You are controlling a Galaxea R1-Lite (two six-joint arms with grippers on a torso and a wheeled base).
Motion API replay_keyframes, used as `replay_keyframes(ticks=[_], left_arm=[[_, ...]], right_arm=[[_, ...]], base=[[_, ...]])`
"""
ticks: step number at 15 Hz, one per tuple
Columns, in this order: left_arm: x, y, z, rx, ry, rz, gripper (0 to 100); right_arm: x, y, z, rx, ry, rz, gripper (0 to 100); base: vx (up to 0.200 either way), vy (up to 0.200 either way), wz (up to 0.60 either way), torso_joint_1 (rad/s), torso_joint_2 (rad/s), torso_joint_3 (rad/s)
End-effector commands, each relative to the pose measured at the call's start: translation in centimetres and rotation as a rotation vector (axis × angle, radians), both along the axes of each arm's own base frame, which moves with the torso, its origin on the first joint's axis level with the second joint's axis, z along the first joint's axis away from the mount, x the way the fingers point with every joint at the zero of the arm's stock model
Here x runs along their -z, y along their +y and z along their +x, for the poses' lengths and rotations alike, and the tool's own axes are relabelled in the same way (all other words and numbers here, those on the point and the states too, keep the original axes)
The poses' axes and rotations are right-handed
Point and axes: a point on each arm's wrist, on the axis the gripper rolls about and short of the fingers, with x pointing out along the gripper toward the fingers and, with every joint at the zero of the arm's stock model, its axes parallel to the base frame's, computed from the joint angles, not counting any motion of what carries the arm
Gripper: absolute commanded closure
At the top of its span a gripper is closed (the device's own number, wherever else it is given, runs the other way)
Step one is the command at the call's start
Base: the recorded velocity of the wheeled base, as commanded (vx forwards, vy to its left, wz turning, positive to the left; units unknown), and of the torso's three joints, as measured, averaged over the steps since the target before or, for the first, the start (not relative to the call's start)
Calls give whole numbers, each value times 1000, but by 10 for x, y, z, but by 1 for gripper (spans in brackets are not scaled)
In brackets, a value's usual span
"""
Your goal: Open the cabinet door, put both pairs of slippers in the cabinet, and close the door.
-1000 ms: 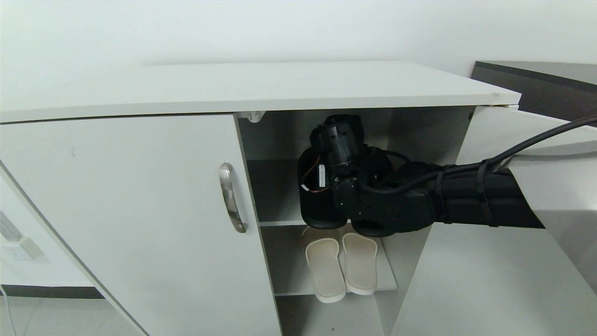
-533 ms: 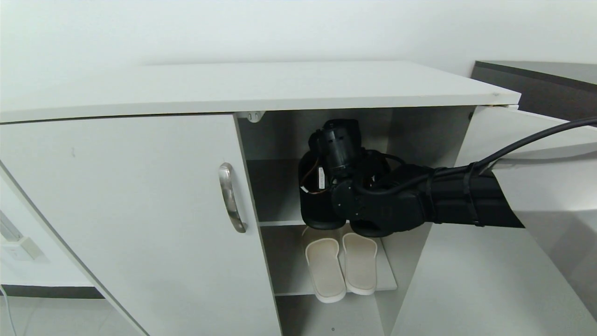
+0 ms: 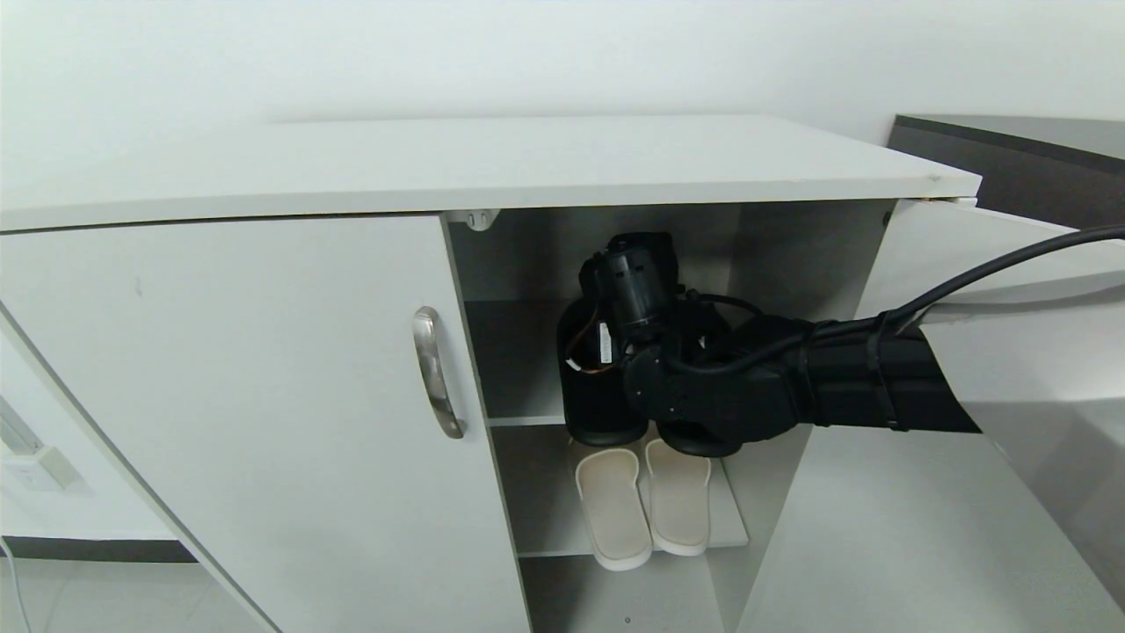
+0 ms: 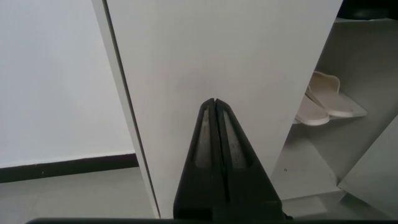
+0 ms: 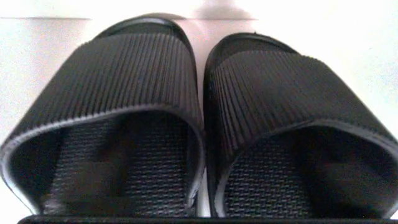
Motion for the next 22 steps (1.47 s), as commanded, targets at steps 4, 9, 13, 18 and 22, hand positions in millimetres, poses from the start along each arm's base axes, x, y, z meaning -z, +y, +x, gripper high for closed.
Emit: replay_keyframes(ticks=[4,9,13,18,22], left_arm=[[0,0,0,-1,2,0,100],[0,0,0,-1,2,0,100],[0,0,0,-1,2,0,100],[0,0,0,-1,2,0,100],[0,0,0,0,0,1,100]], right_arm=[[-9,-2,-19,-26,1,1,0],[-16,-10,-54,-65,15,-9,0],[-29,-32,-91,-115,27,-6,0],[-26,-59,-147,-353,27,71,0],[-6,-77,-161,-473,8,94,0]], base=[[0,0,0,0,0,0],[0,0,0,0,0,0],[0,0,0,0,0,0],[0,0,0,0,0,0],[0,0,0,0,0,0]])
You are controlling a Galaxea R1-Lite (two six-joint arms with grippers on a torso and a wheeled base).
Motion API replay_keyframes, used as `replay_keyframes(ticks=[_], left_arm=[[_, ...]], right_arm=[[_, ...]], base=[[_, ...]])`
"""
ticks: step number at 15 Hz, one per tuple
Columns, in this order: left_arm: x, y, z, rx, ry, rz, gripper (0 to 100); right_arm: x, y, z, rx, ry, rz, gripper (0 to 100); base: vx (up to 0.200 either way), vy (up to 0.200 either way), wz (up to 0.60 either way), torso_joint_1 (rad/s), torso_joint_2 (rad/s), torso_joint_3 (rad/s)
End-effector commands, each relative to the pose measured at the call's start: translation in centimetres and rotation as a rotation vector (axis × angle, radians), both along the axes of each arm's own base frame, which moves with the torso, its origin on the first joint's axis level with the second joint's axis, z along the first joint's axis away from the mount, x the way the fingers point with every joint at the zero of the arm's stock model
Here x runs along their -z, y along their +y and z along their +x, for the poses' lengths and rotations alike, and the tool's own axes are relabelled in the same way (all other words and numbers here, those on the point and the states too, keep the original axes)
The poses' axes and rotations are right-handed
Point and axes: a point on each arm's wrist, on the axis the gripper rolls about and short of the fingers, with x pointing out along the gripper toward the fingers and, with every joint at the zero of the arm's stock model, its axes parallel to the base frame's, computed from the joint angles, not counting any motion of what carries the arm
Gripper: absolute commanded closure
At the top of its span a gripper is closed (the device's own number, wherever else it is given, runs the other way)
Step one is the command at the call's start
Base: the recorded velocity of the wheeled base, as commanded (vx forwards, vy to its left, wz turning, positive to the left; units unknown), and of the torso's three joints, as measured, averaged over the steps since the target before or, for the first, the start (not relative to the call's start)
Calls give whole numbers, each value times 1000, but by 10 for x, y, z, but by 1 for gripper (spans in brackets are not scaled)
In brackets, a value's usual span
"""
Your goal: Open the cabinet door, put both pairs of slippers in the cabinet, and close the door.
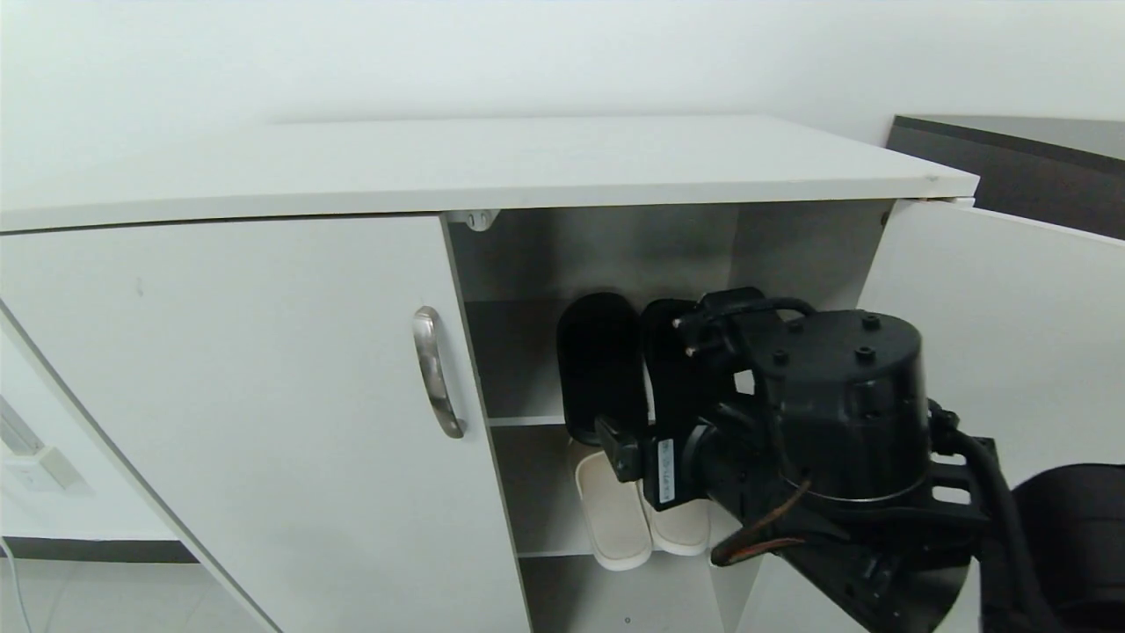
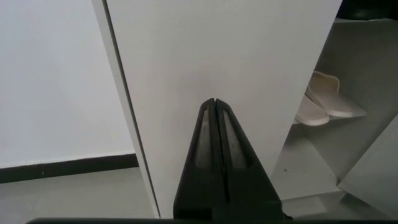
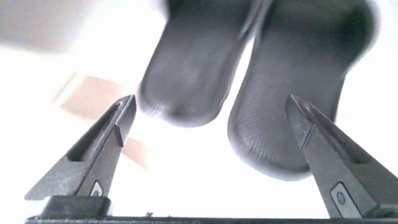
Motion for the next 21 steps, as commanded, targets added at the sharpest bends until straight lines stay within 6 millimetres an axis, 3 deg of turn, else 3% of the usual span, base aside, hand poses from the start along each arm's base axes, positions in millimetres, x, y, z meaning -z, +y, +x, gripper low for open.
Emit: replay_keyframes(ticks=[1,2,14,21], left_arm=[[0,0,0,-1,0,0,100],[0,0,0,-1,0,0,100],[0,0,0,-3,2,-1,100],[0,0,0,-3,1,-3,100]], right_arm=[[5,-13,-11,-35,-25,2,0],[8,-12,-10,-35,-34,1,100],[16,-11,-12,-39,-36,-21,100],[21,-9,-11,-38,-27,-37,100]], base=[[0,0,0,0,0,0],[0,0,0,0,0,0],[0,0,0,0,0,0],[-200,0,0,4,2,4]])
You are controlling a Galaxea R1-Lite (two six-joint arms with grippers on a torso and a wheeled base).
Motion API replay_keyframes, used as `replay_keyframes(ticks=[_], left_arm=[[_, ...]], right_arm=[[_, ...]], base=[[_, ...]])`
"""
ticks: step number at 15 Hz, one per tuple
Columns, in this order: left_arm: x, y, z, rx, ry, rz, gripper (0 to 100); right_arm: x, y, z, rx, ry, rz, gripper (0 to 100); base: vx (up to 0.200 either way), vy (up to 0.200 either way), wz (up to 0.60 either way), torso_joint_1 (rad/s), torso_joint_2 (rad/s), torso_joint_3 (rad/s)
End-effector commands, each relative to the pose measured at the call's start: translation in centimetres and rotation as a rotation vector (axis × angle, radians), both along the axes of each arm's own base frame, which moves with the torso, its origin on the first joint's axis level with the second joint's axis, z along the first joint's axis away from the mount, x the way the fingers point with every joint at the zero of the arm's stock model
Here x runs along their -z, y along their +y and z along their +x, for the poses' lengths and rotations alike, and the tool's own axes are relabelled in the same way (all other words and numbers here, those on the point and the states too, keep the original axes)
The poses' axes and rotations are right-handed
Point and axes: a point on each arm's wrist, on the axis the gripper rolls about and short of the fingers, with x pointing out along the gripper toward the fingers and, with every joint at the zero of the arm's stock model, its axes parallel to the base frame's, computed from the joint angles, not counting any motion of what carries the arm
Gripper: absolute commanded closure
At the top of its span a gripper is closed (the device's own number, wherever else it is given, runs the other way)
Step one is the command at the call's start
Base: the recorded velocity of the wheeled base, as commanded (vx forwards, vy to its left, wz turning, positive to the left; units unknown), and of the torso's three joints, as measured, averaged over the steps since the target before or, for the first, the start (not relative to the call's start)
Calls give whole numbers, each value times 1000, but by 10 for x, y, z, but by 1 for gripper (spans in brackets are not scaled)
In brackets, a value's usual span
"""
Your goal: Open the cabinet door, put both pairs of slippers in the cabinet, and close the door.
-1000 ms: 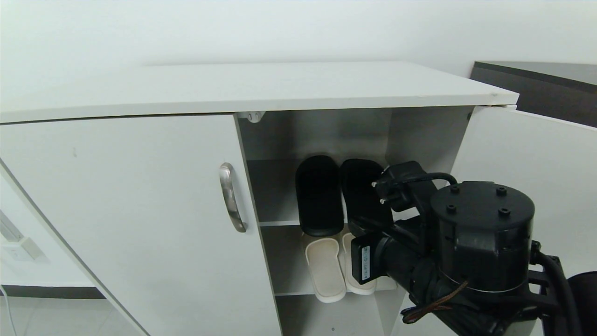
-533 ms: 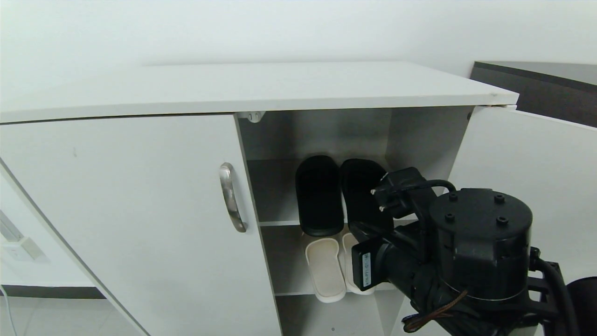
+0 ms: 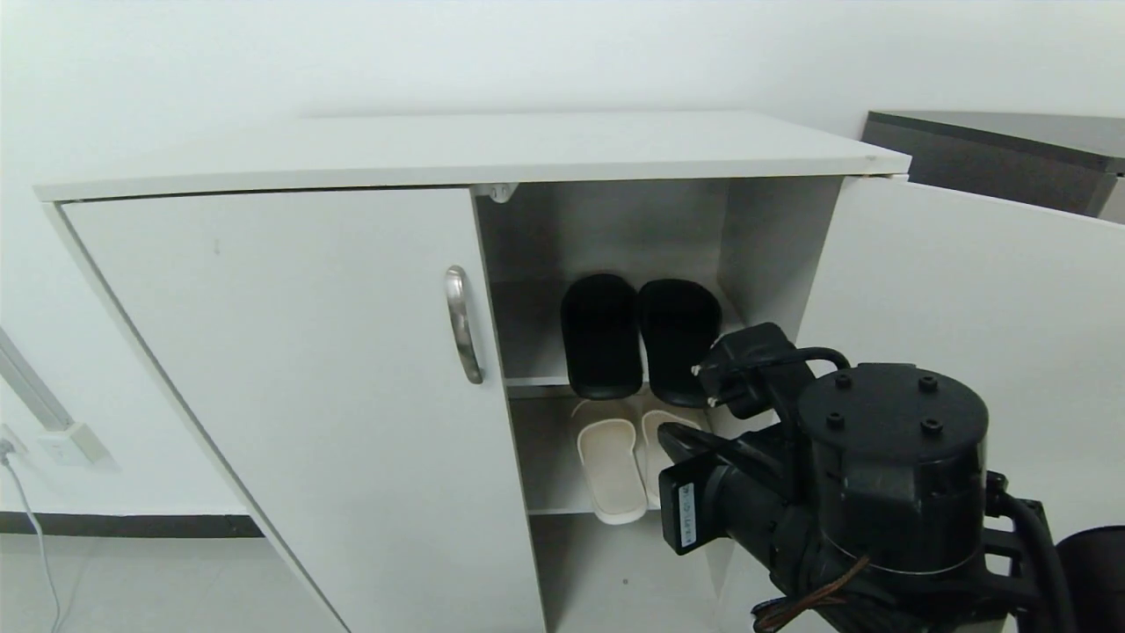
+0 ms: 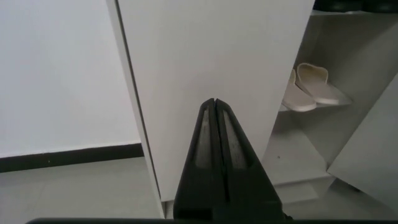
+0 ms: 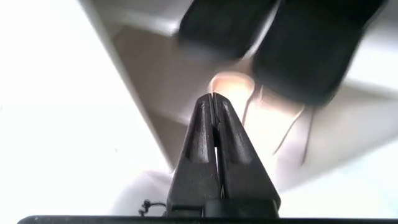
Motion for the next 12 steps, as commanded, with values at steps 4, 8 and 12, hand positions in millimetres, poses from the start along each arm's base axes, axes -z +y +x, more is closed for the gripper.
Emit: replay_keyframes(ticks=[4,8,12], left_arm=[[0,0,0,0,0,-1,100],[0,0,0,0,1,-1,100],[0,0,0,0,0,-1,100]], right_arm=[[11,3,2,2,21,-31,100],[20,7,6,8,38,-51,100],[24,5,12,29,46,-59,100]], base=[[-200,0,0,2,4,4],[-200,0,0,2,2,2],[-200,0,0,0,1,4]])
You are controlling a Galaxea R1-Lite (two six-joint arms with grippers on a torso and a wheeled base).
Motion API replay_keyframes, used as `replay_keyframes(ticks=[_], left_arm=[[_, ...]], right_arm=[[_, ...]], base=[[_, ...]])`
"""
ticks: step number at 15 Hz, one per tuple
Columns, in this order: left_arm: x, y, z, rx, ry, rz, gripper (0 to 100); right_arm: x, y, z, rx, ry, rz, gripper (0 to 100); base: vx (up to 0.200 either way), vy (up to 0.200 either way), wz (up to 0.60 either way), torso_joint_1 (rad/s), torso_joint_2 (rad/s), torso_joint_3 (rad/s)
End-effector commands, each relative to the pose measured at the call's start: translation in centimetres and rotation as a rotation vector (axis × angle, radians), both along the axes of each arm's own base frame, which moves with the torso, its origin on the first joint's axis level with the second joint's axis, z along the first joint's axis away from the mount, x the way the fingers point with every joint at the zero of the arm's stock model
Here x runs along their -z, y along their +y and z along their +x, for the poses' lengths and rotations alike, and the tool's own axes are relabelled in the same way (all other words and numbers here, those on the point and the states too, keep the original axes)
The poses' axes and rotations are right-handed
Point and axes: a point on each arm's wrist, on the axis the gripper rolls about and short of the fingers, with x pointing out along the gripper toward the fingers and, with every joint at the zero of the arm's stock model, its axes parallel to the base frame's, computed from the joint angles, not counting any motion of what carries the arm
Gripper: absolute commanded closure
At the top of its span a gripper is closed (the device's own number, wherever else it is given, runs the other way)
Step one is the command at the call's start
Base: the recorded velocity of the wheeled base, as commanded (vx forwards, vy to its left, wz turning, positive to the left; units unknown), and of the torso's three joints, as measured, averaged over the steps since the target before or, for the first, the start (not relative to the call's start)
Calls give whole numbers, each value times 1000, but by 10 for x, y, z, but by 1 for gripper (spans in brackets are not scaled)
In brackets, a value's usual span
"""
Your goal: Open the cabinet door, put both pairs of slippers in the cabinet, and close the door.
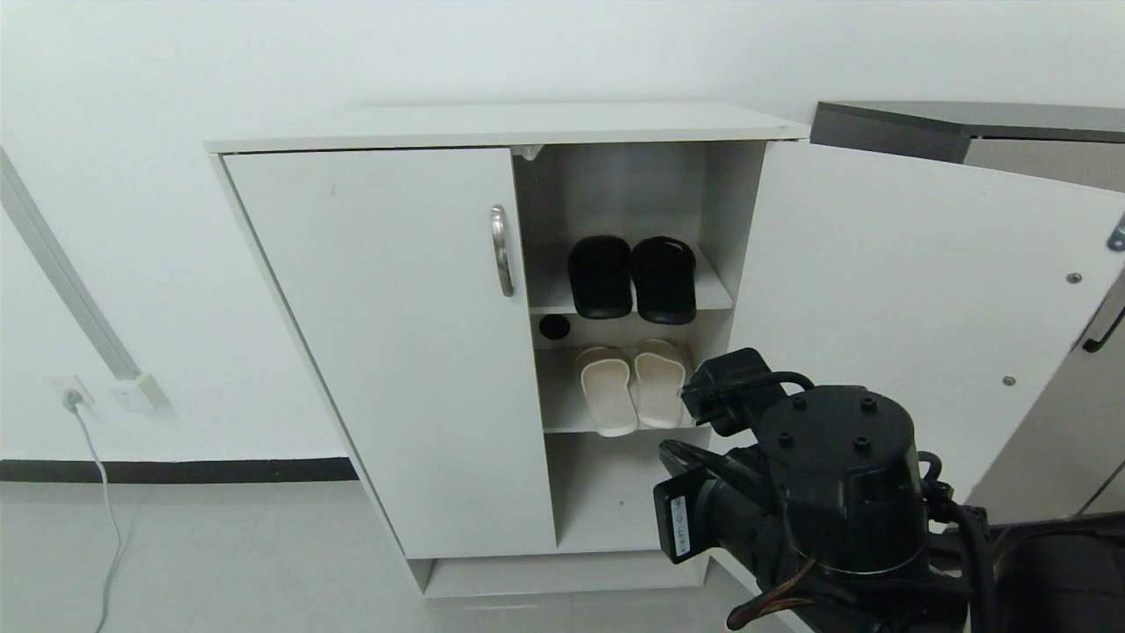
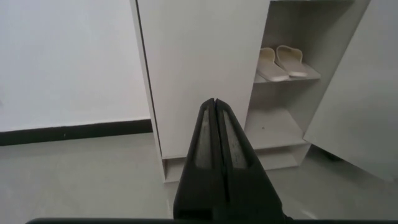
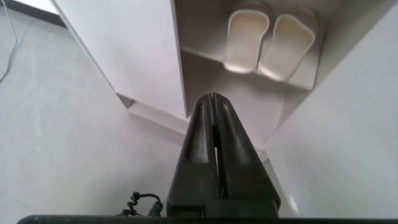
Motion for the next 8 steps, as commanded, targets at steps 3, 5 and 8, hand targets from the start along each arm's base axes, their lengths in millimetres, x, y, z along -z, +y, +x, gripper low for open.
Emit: replay_keyframes(ticks=[3,5,8], left_arm=[[0,0,0,0,1,0,100],[0,0,0,0,1,-2,100],[0,0,0,0,1,-2,100]], right_arm=[[10,0,3,7,18,-33,100],[13,-1,4,11,25,-39,100],[16,-2,3,10,27,-46,100]], base=[[0,0,0,0,0,0],[0,0,0,0,0,0],[0,0,0,0,0,0]])
